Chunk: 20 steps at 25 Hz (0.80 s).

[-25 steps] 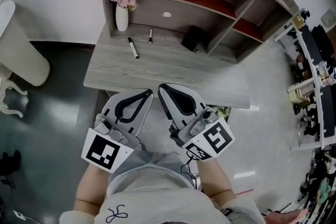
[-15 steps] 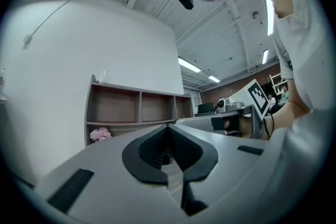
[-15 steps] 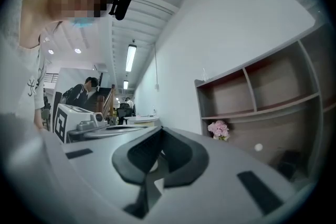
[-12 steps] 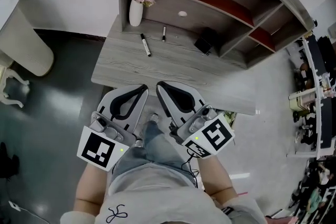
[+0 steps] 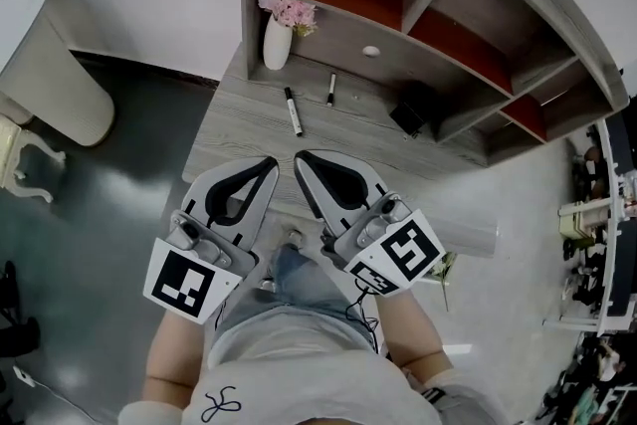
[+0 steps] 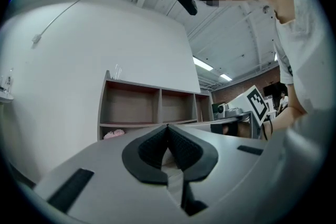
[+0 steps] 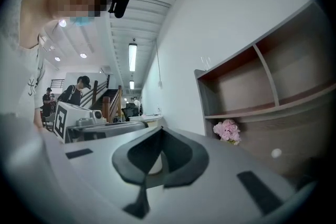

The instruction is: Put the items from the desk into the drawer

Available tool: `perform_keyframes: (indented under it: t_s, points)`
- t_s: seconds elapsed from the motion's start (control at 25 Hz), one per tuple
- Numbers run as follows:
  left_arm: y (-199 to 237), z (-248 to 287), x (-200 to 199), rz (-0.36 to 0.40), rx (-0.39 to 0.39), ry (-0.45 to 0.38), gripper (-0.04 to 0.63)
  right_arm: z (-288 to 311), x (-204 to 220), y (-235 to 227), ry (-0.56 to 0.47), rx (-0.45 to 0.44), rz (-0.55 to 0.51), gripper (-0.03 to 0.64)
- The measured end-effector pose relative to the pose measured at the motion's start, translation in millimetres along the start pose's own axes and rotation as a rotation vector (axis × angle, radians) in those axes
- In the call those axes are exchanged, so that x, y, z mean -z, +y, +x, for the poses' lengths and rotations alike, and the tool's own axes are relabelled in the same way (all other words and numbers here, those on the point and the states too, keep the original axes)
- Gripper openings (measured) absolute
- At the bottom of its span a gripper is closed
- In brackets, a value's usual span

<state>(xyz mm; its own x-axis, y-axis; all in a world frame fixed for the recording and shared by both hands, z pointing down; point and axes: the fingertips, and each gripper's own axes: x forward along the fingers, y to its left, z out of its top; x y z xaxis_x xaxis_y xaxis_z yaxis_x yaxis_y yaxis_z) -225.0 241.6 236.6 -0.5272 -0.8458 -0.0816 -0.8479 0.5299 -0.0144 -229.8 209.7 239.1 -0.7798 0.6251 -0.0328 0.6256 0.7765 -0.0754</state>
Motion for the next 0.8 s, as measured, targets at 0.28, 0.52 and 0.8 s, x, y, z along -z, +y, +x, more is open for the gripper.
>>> perform_keyframes:
  t_s: [0.28,0.52,0.8]
  points:
    - [36.2,44.3,-2.0,0.008,-0.030,-0.005,0.009,32.8,-5.0,-50.2,0.003,-0.025,-0.001,0.008]
    - [50.7,77.5,-1.3,0.019,-0.027,-0.013,0.009,46.6,-2.5,-86.8,0.008,-0.025,0.010,0.008]
    - [71.6,97.7,12.5,-0.002,0.013,0.028,0.009,65.9,6.8,-114.9,0.025,0.022,0.043,0.008]
